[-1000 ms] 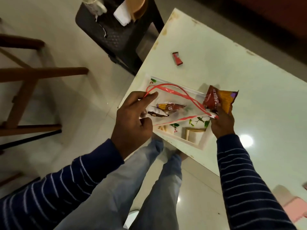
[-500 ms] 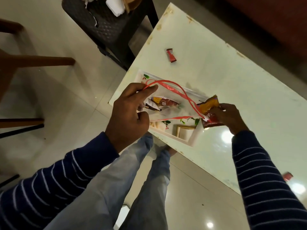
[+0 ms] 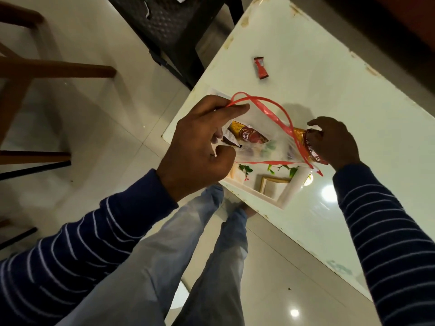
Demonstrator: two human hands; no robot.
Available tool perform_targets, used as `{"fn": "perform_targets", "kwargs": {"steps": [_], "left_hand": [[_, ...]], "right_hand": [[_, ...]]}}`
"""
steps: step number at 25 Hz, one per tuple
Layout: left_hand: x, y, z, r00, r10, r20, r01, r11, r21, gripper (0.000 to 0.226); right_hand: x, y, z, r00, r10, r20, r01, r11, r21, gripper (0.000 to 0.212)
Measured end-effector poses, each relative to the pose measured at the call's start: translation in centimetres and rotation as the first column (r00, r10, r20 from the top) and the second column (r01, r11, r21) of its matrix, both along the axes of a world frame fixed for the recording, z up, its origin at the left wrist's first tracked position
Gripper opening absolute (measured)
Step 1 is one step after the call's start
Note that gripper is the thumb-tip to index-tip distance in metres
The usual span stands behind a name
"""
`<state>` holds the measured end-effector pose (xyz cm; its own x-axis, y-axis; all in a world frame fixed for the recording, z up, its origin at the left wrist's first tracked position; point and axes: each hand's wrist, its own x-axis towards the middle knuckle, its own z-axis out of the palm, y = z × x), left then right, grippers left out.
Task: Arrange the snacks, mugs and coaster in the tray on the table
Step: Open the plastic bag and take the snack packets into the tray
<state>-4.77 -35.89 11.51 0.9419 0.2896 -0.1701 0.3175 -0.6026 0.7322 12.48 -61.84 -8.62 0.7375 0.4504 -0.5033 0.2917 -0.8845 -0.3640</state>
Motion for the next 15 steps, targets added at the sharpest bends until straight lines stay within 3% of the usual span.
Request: {"fn": "perform_targets", "kwargs": {"steps": [4, 8, 10, 11, 13, 14, 15], "left_hand": [[0.5, -0.5, 0.2, 1.0, -0.012, -0.025, 0.011, 0.999, -0.044, 0.06], [0.5, -1.1, 0.1, 0.999, -0.03, -0.025, 0.028, 0.999, -0.043, 0.06], [0.5, -1.1, 0.0, 0.998, -0.064, -0.018, 0.063, 0.997, -0.046, 0.062], [0.5, -1.0, 0.0, 0.996, -0.087, -0.015, 0.086, 0.995, -0.043, 0.064], [0.2, -0.8, -0.2, 0.992, -0.129, -0.013, 0.128, 0.991, -0.04, 0.066], [-0.1, -0.7, -0.2, 0.991, -0.132, -0.015, 0.132, 0.991, -0.037, 0.067], [-0.3, -0.8, -0.2, 0.991, -0.134, -0.016, 0.133, 0.99, -0.037, 0.068]], "right_hand": [[-1.5, -2.2, -0.1, 0.926, -0.305, -0.221, 0.326, 0.943, 0.066, 0.04], [-2.7, -3.4, 0.4, 0.916, -0.235, -0.325, 0.253, 0.968, 0.012, 0.048], [-2.6, -2.3, 1.9, 0.945, -0.272, -0.183, 0.288, 0.955, 0.068, 0.049], [-2.5, -1.6, 3.1, 0.927, -0.367, -0.082, 0.375, 0.915, 0.15, 0.046], [-3.3, -0.3, 7.8, 0.801, -0.596, 0.058, 0.518, 0.739, 0.431, 0.031], [-3.9, 0.2, 10.9, 0.747, -0.665, 0.007, 0.544, 0.617, 0.569, 0.027], [-4.6, 0.8, 14.1, 0.761, -0.638, -0.116, 0.535, 0.515, 0.67, 0.031]]}}
